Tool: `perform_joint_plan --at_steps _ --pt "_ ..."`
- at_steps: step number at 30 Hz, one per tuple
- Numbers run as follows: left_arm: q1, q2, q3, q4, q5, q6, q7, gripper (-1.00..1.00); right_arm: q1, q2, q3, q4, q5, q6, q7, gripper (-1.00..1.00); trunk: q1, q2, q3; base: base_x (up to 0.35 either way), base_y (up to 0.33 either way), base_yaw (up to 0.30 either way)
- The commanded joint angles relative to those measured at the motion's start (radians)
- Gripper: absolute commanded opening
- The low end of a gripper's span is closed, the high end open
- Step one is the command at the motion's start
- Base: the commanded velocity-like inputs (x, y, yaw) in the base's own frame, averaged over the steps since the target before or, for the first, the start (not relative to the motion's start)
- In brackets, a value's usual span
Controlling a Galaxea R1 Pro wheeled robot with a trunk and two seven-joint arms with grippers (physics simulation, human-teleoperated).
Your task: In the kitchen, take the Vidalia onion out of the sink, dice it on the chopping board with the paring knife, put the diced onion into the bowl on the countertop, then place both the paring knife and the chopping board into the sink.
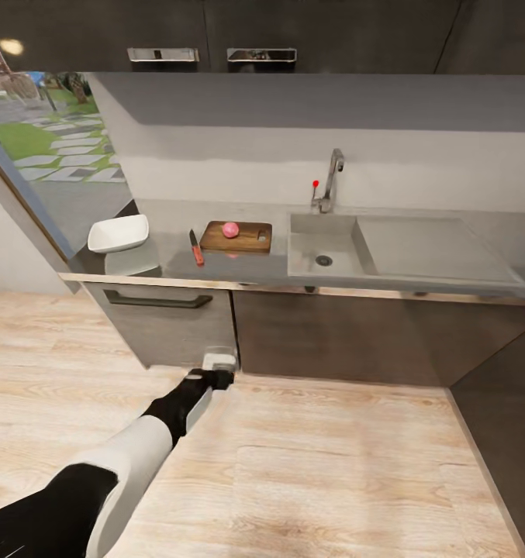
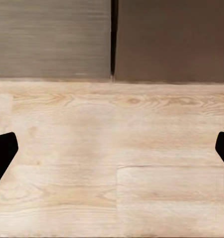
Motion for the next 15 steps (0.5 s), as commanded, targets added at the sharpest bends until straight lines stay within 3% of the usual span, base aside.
perform_joint_plan --at_steps 1,3,4,8,10,11,15 --pt "-0.001 0.0 -0.009 0.045 0.01 -0.032 0.007 1.0 -0.001 0.0 -0.009 -0.003 0.009 -0.004 0.002 1.0 0.0 -0.001 -0.001 0.0 0.0 0.0" --pt "-0.001 -0.002 -0.01 0.159 0.009 -0.113 0.006 1.0 -0.001 0.001 -0.009 -0.012 0.009 -0.004 0.002 1.0 0.0 -0.001 -0.001 0.0 0.0 0.0" --pt "-0.001 -0.003 -0.01 0.317 0.008 -0.251 0.005 1.0 -0.001 0.001 -0.009 -0.021 0.009 -0.004 0.002 1.0 0.0 -0.001 -0.001 0.0 0.0 0.0" --pt "0.004 0.001 -0.01 0.372 0.009 -0.372 0.005 1.0 -0.001 0.0 -0.009 -0.024 0.009 -0.008 0.002 1.0 0.0 -0.001 -0.001 0.0 0.0 0.0" --pt "0.08 0.009 -0.01 0.39 0.008 -0.465 0.0 1.0 -0.001 0.001 -0.006 -0.071 0.011 -0.07 0.002 1.0 0.0 -0.001 -0.001 0.0 0.0 0.0" --pt "0.15 0.011 -0.01 0.393 0.008 -0.59 -0.003 1.0 -0.001 -0.001 -0.006 -0.1 0.012 -0.081 0.002 1.0 0.0 -0.001 -0.001 0.0 0.0 0.0" --pt "0.224 0.023 -0.01 0.394 0.007 -0.695 -0.003 1.0 -0.001 -0.002 -0.006 -0.17 0.012 -0.072 0.002 1.0 0.0 -0.001 -0.001 0.0 0.0 0.0"
